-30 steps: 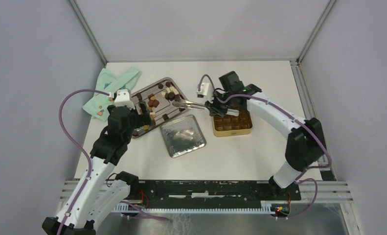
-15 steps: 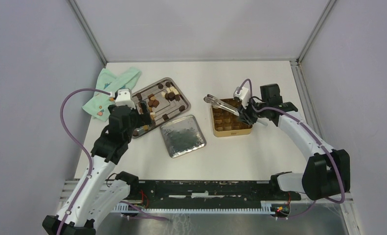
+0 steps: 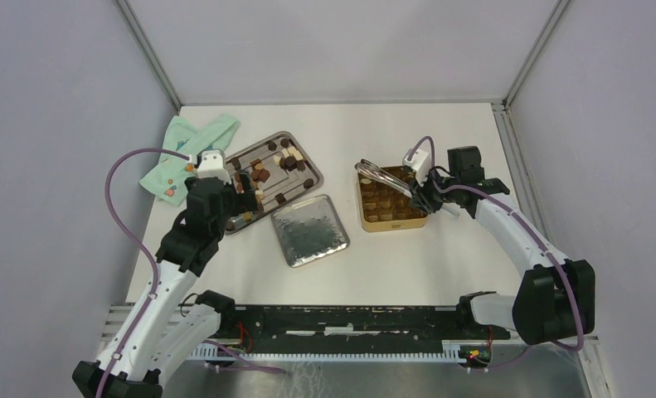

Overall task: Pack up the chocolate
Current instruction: Place the fake chocolate in the packing box.

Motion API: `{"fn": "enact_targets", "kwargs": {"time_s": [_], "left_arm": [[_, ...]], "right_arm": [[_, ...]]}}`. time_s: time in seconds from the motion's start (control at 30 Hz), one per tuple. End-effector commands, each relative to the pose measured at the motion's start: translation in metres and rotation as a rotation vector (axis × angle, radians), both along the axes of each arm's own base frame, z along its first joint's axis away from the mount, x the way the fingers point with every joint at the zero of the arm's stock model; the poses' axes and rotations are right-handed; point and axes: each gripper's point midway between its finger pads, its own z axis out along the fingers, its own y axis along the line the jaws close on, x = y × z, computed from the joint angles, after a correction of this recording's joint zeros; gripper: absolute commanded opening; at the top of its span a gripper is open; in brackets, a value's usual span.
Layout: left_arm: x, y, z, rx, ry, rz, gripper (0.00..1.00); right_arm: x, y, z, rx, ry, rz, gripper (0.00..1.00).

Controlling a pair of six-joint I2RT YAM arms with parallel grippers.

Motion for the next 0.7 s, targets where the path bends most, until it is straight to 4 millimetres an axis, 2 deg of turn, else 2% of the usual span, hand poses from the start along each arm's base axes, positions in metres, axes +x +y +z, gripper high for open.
{"fn": "enact_targets", "kwargs": {"time_s": [0.0,0.67], "left_arm": [[0.004,0.000,0.010,0.029,-0.037,-0.023,1.00],[0.002,-0.004,0.016,0.011,-0.058,-0.049,1.00]], "right_arm": [[0.014,-0.008,0.016,0.006,-0.085,-0.036,0.08],[0.015,-0.020,0.008,-0.004,-0.057,-0.061,0.09]]}}
